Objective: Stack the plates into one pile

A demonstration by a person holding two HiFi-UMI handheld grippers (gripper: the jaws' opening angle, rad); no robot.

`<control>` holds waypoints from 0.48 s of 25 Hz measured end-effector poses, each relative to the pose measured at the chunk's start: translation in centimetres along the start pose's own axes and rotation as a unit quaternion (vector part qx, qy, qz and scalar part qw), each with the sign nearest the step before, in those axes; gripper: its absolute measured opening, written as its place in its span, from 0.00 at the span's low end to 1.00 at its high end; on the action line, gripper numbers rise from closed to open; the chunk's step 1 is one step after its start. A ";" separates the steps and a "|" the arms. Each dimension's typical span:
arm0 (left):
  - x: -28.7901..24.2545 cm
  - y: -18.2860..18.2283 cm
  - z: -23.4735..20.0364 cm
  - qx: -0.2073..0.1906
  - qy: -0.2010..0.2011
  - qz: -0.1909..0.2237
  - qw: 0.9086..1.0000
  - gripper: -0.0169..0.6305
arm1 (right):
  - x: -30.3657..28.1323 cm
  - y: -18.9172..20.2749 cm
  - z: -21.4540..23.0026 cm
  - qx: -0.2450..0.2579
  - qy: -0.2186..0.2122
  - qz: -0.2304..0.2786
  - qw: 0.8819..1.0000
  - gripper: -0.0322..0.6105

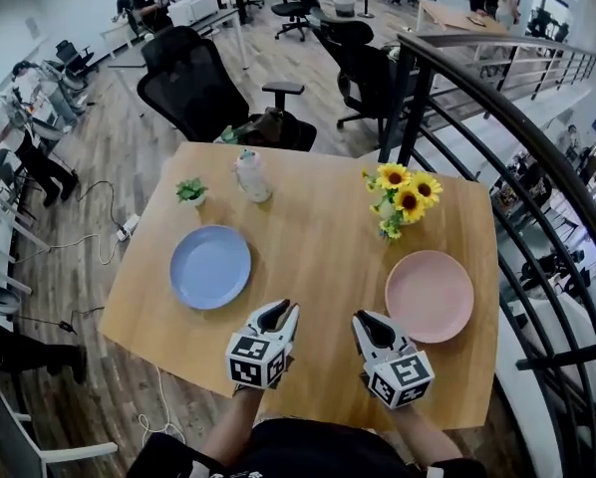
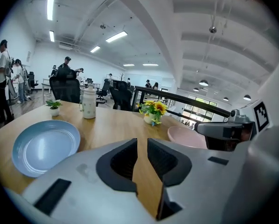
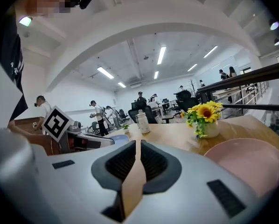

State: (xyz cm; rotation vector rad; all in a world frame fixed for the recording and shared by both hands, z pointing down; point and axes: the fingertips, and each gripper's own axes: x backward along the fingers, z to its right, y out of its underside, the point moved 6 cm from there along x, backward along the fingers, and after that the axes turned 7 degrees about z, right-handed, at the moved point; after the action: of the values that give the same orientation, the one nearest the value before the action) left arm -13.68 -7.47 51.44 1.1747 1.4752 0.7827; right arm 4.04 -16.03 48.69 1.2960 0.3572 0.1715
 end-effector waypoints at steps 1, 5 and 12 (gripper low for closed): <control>0.6 0.1 -1.2 0.000 -0.004 -0.002 1.000 0.13 | -0.8 0.4 -0.9 0.000 -0.003 -0.005 1.000 0.11; 2.4 -0.1 -5.8 0.005 -0.019 -0.005 1.000 0.13 | -4.0 0.9 -4.0 -0.001 -0.009 -0.013 1.000 0.11; 4.9 -0.7 -12.6 -0.002 -0.032 -0.005 0.999 0.13 | -9.6 1.2 -8.6 -0.002 -0.016 -0.016 1.000 0.11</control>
State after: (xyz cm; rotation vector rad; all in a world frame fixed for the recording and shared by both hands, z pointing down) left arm -25.86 -1.71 52.22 1.1786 1.4256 0.7355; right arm -7.88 -10.96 49.49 1.2870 0.3496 0.1250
